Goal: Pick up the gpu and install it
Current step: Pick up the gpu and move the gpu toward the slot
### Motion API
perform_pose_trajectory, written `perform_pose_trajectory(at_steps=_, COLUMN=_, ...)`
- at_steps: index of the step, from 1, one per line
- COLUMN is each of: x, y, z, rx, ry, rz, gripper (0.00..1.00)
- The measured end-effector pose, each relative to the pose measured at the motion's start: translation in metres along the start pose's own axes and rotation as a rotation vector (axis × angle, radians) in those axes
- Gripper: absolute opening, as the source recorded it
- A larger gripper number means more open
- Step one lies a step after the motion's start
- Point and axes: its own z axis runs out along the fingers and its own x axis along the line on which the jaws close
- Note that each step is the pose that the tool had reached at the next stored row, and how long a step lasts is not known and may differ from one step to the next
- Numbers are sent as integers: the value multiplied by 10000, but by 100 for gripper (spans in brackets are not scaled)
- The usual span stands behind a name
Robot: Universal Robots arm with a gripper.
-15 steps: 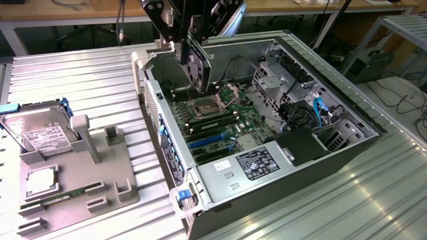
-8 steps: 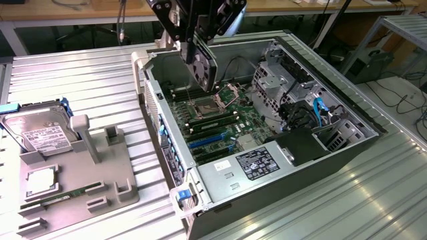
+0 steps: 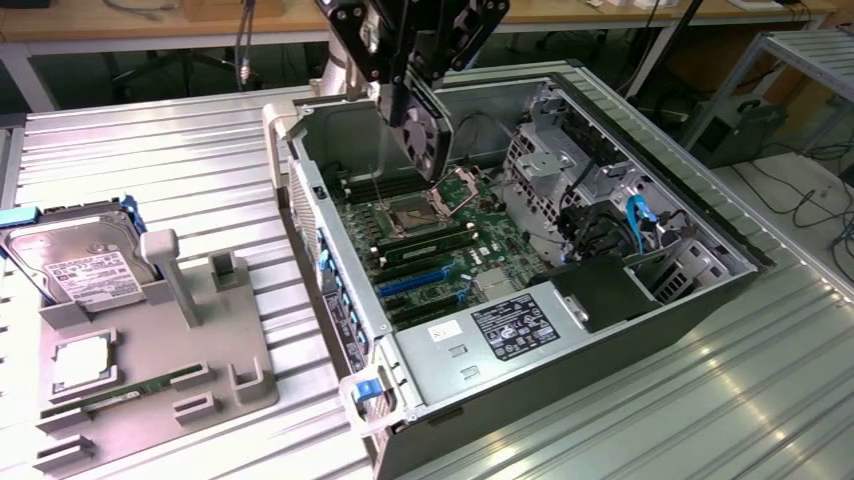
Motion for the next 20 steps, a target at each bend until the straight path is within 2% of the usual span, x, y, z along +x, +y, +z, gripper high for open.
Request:
perform_pose_trajectory(at_steps=5, x=-100, y=-5, z=9, rx=0, ry=0, rz=-1, gripper=28)
perform_pose_trajectory(at_steps=7, x=-239, y=-12, z=21, rx=0, ry=0, rz=-1, gripper=28)
perform_pose_trajectory(at_steps=8, x=-377, y=-19, z=30, rx=1, ry=1, rz=0, gripper=28)
perform_pose_trajectory(at_steps=10, x=-577, y=-30, z=47, rx=0, ry=0, rz=-1, gripper=28)
perform_pose_trajectory(at_steps=13, x=-1056, y=-38, z=106, rx=0, ry=-4, rz=177, gripper=28)
perform_pose_trajectory(at_steps=14, x=-1131, y=-39, z=118, rx=-2, ry=-5, rz=204, gripper=28)
perform_pose_trajectory(at_steps=15, x=-1159, y=-40, z=121, rx=1, ry=-5, rz=228, gripper=28)
perform_pose_trajectory(at_steps=20, x=-1159, y=-40, z=121, rx=0, ry=-5, rz=228, gripper=28)
